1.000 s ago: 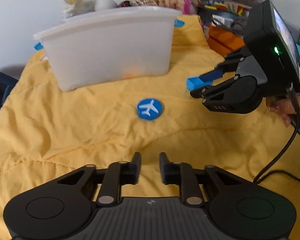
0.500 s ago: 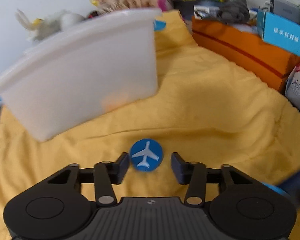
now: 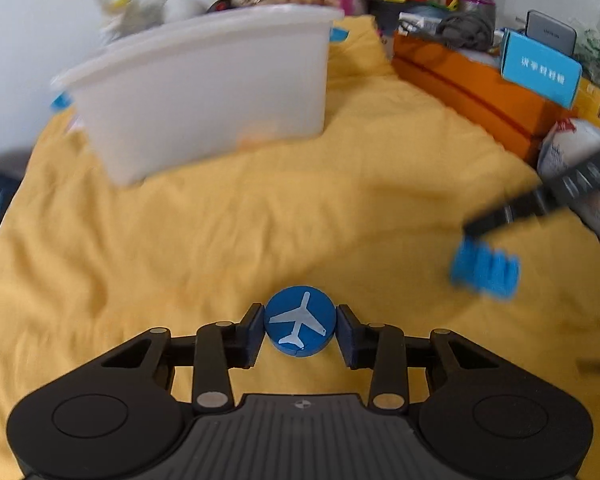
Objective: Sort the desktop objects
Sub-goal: 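Grasp the blue airplane disc with the left tool while the right tool grasps the blue brick, then carry the blue disc and blue brick over the bin and open both tools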
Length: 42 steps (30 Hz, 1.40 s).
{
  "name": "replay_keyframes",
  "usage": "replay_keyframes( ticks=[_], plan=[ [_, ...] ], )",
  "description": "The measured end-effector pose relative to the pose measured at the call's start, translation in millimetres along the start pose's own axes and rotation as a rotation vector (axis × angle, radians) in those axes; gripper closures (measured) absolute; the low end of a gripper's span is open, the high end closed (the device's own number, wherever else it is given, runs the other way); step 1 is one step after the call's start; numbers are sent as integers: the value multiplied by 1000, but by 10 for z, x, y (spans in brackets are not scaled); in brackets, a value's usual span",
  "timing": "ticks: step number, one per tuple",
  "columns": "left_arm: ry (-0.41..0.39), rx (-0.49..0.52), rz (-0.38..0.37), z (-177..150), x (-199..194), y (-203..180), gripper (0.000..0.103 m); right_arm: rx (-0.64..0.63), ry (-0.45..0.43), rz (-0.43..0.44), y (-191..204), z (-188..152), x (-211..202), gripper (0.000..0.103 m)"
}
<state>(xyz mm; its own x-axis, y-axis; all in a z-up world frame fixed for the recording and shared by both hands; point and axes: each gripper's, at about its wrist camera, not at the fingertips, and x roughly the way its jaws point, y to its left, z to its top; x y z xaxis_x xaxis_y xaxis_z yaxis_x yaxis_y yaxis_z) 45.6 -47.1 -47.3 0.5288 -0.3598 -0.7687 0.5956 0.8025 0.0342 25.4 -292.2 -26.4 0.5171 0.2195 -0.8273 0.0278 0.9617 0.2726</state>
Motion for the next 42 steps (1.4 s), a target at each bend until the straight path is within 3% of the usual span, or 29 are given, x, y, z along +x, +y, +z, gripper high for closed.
replay_keyframes(
  ticks=[2,6,11,13,15,16,17,21,26,33,42],
  plan=[
    [12,-36,-1,-110,-74,-14,61,-96,-43,-77,68,-5,-63,53],
    [11,-91,12,-241,-154,-67,61,-168,-84,-43,184,-94,-225,54],
    [10,-85,32,-283,-157,-140,61,-423,-111,-151,627,-354,-119,49],
    [13,-88,36,-279,-142,-150,61,-476,-92,-152,708,-433,-20,49],
    [13,-103,44,-286,-150,-151,58,-484,-58,-165,726,-466,69,56],
    [14,-104,53,-288,-152,-151,54,-475,-48,-172,715,-479,93,71],
    [13,-104,59,-290,-149,-152,53,-459,-35,-171,706,-490,112,76],
    [-5,-79,47,-318,-149,-177,61,-416,-24,-148,632,-520,79,76],
    [3,-40,71,-289,-152,-241,61,-412,-32,-157,622,-568,83,73],
    [-1,13,100,-286,-156,-321,61,-533,-44,-211,775,-649,94,75],
    [-38,-7,53,-152,-335,-313,61,-505,-60,-204,782,-531,-21,76]
  ],
)
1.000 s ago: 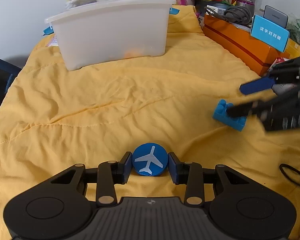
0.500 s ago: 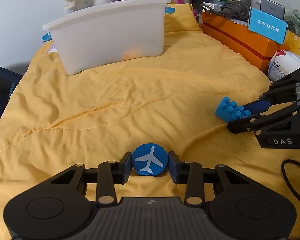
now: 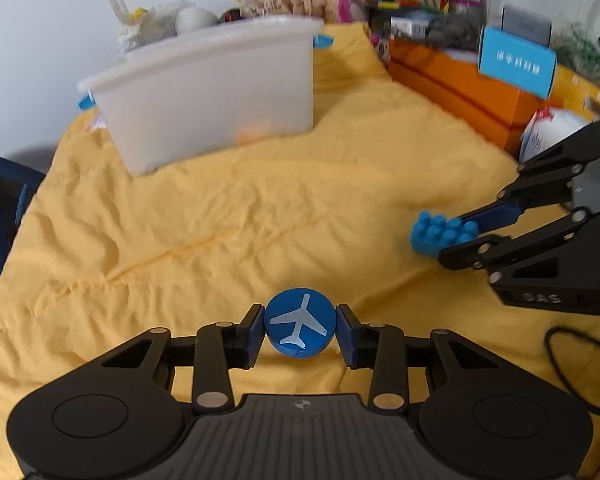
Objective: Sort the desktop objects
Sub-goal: 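Carry the blue disc and blue brick over the bin and open both tools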
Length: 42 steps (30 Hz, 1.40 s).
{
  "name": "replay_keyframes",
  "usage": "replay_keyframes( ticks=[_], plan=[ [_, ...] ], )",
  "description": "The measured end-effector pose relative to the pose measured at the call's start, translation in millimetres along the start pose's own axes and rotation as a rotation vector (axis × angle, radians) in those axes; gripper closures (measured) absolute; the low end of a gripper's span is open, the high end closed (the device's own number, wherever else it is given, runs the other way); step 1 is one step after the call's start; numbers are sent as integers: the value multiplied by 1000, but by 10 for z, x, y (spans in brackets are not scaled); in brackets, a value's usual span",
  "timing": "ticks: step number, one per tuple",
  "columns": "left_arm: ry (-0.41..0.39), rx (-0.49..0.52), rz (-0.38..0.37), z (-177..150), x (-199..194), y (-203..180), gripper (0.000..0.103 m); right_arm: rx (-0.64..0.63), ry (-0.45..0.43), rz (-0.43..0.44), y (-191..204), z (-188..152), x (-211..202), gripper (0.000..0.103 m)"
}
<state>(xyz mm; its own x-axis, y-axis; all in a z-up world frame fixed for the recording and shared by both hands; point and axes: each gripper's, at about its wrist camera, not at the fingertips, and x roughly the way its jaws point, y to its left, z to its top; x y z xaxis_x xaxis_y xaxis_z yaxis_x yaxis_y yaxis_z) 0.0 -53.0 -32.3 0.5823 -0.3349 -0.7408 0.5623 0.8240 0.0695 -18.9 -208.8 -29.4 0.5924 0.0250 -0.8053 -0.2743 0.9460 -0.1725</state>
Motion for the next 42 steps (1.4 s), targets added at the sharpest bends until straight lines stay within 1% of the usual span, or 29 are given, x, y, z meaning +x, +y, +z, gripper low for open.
replay_keyframes(
  ticks=[3,8,11,14,16,19,22,24,26,28,30,32,33,36,39,41,42],
  plan=[
    [-25,-20,-8,85,-71,20,61,17,-16,-10,-54,92,-56,76],
    [-79,-38,1,254,-193,67,61,35,-35,-12,-142,207,-122,76],
    [-127,-51,9,424,-274,171,61,37,-48,-11,-196,295,-148,76],
    [-176,-45,29,689,-331,313,61,35,-90,-6,-269,483,-202,76],
    [-218,-39,47,917,-349,433,61,35,-150,-24,-346,686,-242,76],
    [-291,-27,81,1298,-324,608,61,86,-237,-53,-525,1064,-248,76],
    [-332,-28,110,1729,-171,806,61,98,-302,-64,-643,1451,-220,76],
    [-333,-44,115,1966,-45,924,61,95,-333,-63,-710,1717,-187,76],
    [-331,-71,114,2188,118,1040,62,106,-344,-67,-777,1959,-117,76],
    [-317,-82,119,2323,300,1100,62,109,-344,-79,-822,2125,-28,76],
    [-291,-86,123,2373,464,1148,62,116,-324,-84,-865,2247,98,76],
    [-266,-94,115,2369,561,1173,62,139,-283,-63,-904,2270,186,75],
    [-268,-93,110,2347,573,1164,62,149,-281,-46,-914,2228,179,75],
    [-285,-79,101,2259,540,1151,62,167,-313,-19,-933,1993,34,74],
    [-268,-73,69,2237,617,1173,61,193,-281,-2,-946,1797,4,74],
    [-258,-75,51,2186,632,1186,61,217,-275,34,-940,1623,-42,64],
    [-257,-76,34,2156,627,1193,61,227,-288,31,-933,1532,-84,53]
  ],
)
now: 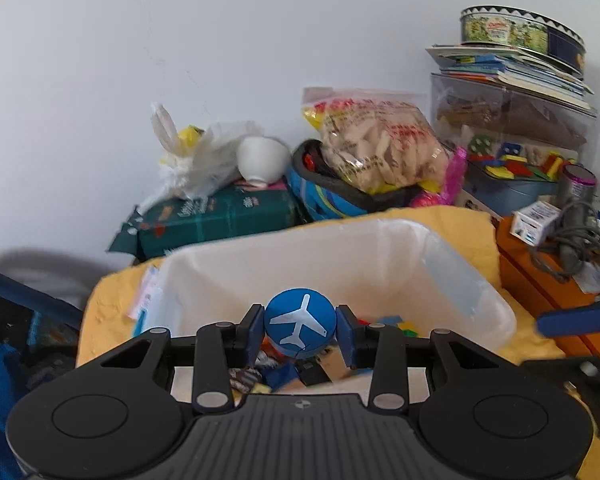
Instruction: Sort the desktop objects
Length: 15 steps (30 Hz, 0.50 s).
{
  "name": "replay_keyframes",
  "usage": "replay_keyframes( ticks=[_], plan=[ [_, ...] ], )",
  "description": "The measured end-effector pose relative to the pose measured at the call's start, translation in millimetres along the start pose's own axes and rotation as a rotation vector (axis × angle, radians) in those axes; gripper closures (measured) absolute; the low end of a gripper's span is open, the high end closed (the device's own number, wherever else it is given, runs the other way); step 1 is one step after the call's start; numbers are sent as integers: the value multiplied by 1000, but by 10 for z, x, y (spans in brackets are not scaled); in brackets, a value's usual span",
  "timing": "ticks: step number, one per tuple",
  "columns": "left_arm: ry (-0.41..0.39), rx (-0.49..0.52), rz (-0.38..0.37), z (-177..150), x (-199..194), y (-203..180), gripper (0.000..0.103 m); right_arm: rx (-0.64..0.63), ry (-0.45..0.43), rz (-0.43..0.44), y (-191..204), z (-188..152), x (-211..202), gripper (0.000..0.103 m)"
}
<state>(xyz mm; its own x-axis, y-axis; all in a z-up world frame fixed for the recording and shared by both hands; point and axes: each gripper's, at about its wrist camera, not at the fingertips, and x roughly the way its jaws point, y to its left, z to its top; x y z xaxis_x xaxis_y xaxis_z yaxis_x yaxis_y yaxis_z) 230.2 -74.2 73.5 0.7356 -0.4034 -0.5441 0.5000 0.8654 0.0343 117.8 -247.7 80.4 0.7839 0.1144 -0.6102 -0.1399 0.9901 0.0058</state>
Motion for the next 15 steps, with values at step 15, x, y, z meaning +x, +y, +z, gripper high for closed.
replay_keyframes(
  ticks=[15],
  plan=[
    [-40,-43,112,-160,-425,72,27,68,56,16,31,-621,-475,43]
  ],
)
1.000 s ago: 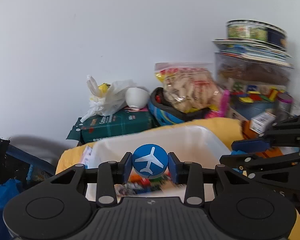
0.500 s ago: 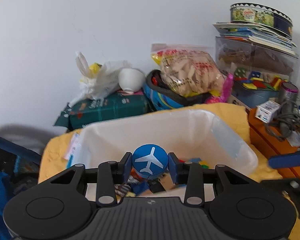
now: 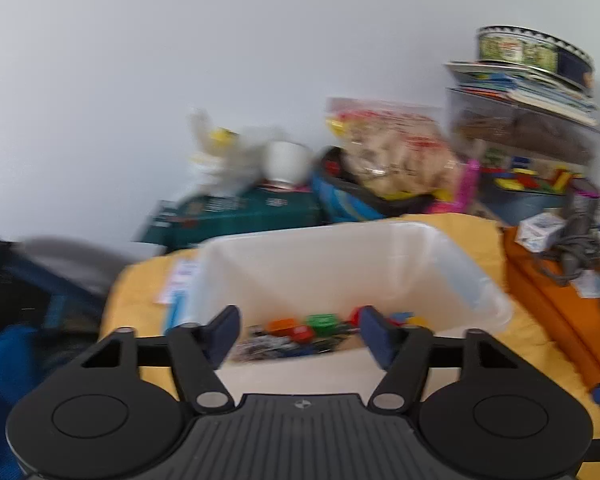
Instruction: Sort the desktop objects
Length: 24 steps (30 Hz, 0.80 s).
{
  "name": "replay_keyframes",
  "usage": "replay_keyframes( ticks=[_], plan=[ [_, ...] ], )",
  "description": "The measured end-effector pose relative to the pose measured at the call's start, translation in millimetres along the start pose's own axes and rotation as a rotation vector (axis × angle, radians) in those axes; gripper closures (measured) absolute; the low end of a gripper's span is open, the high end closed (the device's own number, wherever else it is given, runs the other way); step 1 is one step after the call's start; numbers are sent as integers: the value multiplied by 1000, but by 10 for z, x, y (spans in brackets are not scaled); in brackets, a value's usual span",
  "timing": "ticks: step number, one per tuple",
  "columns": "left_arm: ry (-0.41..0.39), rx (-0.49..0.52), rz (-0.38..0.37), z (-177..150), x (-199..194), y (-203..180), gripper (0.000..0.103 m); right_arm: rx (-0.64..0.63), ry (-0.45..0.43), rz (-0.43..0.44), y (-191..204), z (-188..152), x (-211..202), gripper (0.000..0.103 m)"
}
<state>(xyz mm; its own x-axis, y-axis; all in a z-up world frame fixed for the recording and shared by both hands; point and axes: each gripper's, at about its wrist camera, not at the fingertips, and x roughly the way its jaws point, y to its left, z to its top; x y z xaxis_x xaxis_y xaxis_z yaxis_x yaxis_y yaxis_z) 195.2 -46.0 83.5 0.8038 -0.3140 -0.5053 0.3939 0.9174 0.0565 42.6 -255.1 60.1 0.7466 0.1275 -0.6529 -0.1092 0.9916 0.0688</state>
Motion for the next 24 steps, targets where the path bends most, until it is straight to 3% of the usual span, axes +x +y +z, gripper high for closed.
replay_keyframes(
  ticks=[3,6,7,10,11,19,24],
  plan=[
    [-83,45,117,-110,-328,-135,21,4,17,4,-9,-112,-33,40],
    [-200,77,314,-255,-630,-378,18,17,47,17,-16,-190,7,39],
    [-199,83,311,-267,-684,-426,14,24,55,26,-9,-207,21,39],
    [-35,134,124,-275,-685,-473,11,26,68,53,46,-241,44,39],
    [-16,116,98,-289,-682,-479,11,20,68,64,81,-244,42,39],
    [103,-32,66,-294,-625,-526,11,-23,81,134,280,-337,-28,36],
    [100,-95,65,-233,-612,-491,11,-22,82,149,328,-405,-103,35]
  ],
)
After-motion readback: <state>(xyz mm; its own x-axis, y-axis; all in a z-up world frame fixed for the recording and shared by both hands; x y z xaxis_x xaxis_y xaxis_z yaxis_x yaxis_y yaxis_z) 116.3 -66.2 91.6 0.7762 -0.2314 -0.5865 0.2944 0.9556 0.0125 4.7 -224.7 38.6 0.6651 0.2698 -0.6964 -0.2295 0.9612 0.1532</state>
